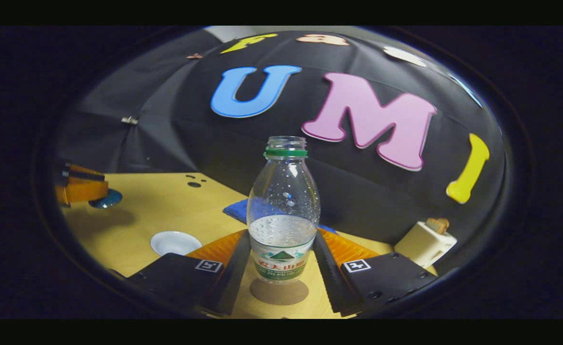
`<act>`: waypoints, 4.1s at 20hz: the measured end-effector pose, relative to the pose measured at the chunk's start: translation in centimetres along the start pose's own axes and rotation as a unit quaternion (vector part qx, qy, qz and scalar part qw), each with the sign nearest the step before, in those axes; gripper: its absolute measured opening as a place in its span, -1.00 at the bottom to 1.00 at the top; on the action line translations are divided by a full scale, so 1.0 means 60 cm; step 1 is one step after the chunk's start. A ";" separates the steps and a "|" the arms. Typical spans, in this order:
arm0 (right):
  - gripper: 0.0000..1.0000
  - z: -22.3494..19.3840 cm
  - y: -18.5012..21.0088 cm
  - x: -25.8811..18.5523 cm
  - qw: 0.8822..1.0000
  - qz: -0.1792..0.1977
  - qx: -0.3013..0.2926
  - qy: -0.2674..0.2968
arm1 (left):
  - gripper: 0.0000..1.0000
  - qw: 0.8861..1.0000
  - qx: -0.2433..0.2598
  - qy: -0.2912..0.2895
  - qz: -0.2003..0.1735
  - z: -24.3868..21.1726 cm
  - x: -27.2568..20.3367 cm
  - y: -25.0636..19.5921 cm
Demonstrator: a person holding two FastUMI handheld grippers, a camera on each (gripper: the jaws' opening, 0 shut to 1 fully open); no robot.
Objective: Open the teacup lid with one hand, grasp the water bottle and pour water into the teacup with the other hand; after pouring, place the water bottle on the coaster and then close the teacup lid.
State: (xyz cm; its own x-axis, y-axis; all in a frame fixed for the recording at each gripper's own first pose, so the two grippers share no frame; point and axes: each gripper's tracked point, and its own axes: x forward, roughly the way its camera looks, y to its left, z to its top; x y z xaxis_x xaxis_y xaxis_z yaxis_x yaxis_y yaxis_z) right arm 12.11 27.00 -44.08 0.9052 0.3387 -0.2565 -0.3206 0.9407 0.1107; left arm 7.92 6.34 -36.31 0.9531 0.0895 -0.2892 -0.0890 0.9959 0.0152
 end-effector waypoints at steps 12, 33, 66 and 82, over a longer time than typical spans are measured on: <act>0.53 -0.083 -0.029 0.033 0.994 -0.021 0.109 0.024 | -0.39 1.000 0.014 0.004 -0.023 -0.004 0.020 -0.050; 0.90 -0.152 -0.024 -0.022 0.984 -0.004 0.166 0.069 | -0.39 0.998 0.005 -0.001 -0.070 -0.007 0.094 -0.164; 0.95 0.120 -0.056 -0.181 0.987 -0.013 0.160 0.028 | -0.24 0.996 0.014 0.005 -0.087 0.180 -0.030 -0.171; 0.94 0.288 -0.083 -0.304 0.990 -0.064 0.125 -0.013 | -0.24 0.991 0.041 -0.029 -0.126 0.364 -0.158 -0.148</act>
State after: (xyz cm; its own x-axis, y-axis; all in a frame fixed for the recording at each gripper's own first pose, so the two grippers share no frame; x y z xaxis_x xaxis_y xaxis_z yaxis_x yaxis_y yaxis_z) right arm 2.01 15.80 -23.38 0.9417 0.2142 -0.2596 -0.1274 0.9408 0.3141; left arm 5.99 -3.10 -12.82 0.9573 -0.1633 -0.2385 0.1747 0.9842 0.0275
